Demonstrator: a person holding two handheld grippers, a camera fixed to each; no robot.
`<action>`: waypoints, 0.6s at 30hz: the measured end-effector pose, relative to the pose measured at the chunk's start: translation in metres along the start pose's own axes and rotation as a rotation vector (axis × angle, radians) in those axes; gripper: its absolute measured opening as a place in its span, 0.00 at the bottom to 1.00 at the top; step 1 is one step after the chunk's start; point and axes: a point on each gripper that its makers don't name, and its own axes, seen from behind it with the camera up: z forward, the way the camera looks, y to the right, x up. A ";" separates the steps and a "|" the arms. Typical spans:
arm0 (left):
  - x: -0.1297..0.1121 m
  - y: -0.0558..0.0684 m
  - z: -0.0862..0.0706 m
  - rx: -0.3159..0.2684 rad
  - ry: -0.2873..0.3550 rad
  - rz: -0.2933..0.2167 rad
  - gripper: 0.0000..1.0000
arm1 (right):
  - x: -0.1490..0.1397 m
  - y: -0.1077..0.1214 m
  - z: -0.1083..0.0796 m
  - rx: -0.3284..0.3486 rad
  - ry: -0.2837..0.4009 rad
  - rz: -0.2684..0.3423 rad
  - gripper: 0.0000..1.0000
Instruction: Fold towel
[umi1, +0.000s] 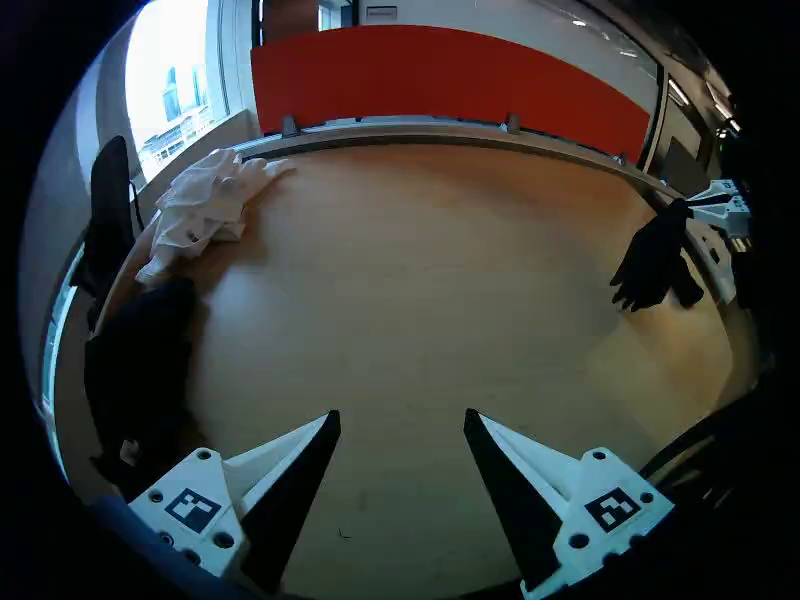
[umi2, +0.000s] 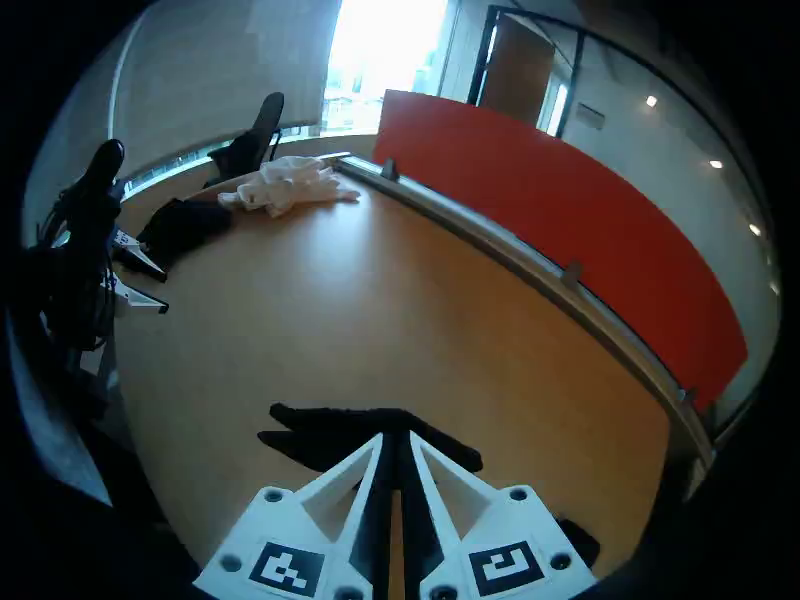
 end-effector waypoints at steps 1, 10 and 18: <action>0.000 0.000 0.000 -0.001 0.000 0.001 0.92 | 0.000 0.003 -0.001 -0.005 0.000 0.001 0.05; 0.004 0.003 0.003 -0.004 0.002 0.011 0.92 | -0.003 0.039 -0.011 -0.050 -0.002 0.025 0.05; 0.008 0.004 0.006 -0.002 -0.001 0.019 0.92 | -0.012 0.080 -0.017 -0.090 -0.016 0.048 0.05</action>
